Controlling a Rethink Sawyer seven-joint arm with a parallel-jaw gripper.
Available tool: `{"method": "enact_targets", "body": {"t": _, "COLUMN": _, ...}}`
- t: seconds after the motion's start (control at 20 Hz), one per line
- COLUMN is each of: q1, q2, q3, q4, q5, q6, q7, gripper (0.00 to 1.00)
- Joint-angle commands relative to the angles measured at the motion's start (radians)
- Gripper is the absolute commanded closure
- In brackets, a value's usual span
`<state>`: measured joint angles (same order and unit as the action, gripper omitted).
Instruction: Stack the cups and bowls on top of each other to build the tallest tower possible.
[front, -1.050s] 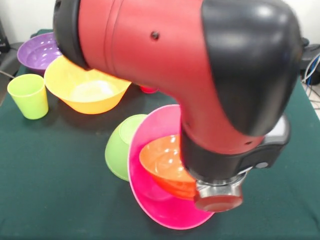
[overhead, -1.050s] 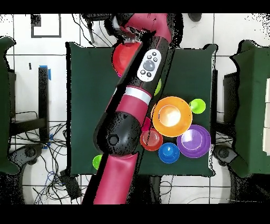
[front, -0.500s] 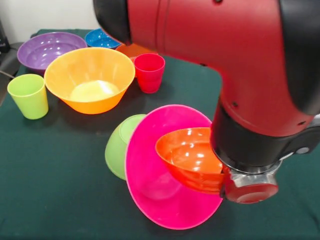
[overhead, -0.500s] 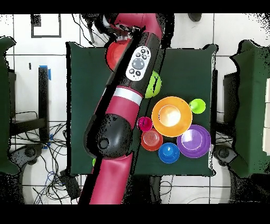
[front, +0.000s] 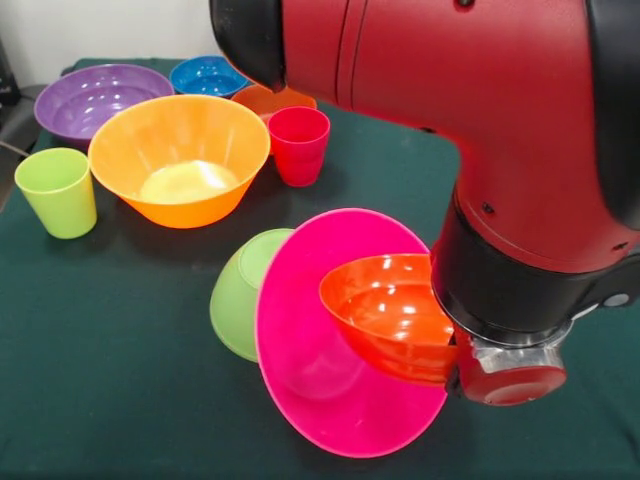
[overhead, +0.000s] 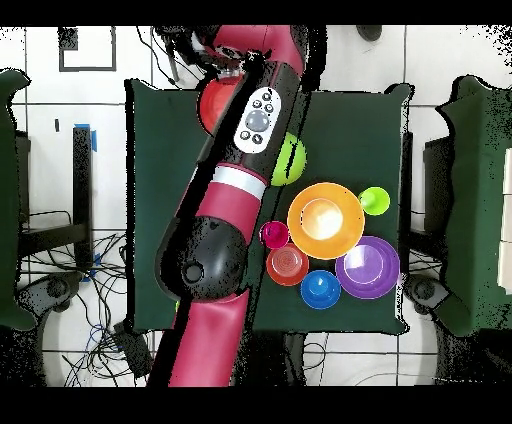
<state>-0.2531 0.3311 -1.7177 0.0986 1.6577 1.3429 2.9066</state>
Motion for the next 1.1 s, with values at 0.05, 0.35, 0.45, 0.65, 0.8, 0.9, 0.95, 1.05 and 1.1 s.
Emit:
{"method": "enact_targets", "body": {"t": 0.05, "q1": 0.033, "q2": 0.0, "q3": 0.072, "q4": 0.078, "q5": -0.144, "q6": 0.038, "q7": 0.005, "gripper": 1.0}}
{"method": "enact_targets", "body": {"t": 0.35, "q1": 0.076, "q2": -0.016, "q3": 0.168, "q4": 0.156, "q5": -0.258, "q6": 0.045, "q7": -0.03, "gripper": 1.0}}
{"method": "enact_targets", "body": {"t": 0.45, "q1": 0.096, "q2": -0.024, "q3": 0.212, "q4": 0.198, "q5": -0.307, "q6": 0.038, "q7": -0.05, "gripper": 1.0}}
{"method": "enact_targets", "body": {"t": 0.65, "q1": 0.119, "q2": -0.038, "q3": 0.285, "q4": 0.251, "q5": -0.377, "q6": 0.02, "q7": -0.084, "gripper": 1.0}}
{"method": "enact_targets", "body": {"t": 0.8, "q1": 0.132, "q2": -0.043, "q3": 0.334, "q4": 0.271, "q5": -0.417, "q6": 0.001, "q7": -0.103, "gripper": 1.0}}
{"method": "enact_targets", "body": {"t": 0.9, "q1": 0.138, "q2": -0.046, "q3": 0.353, "q4": 0.275, "q5": -0.44, "q6": -0.013, "q7": -0.104, "gripper": 1.0}}
{"method": "enact_targets", "body": {"t": 0.95, "q1": 0.139, "q2": -0.046, "q3": 0.359, "q4": 0.272, "q5": -0.448, "q6": -0.018, "q7": -0.1, "gripper": 1.0}}
{"method": "enact_targets", "body": {"t": 1.05, "q1": 0.14, "q2": -0.047, "q3": 0.374, "q4": 0.266, "q5": -0.47, "q6": -0.034, "q7": -0.101, "gripper": 1.0}}
{"method": "enact_targets", "body": {"t": 1.1, "q1": 0.139, "q2": -0.049, "q3": 0.387, "q4": 0.256, "q5": -0.489, "q6": -0.039, "q7": -0.094, "gripper": 0.0}}
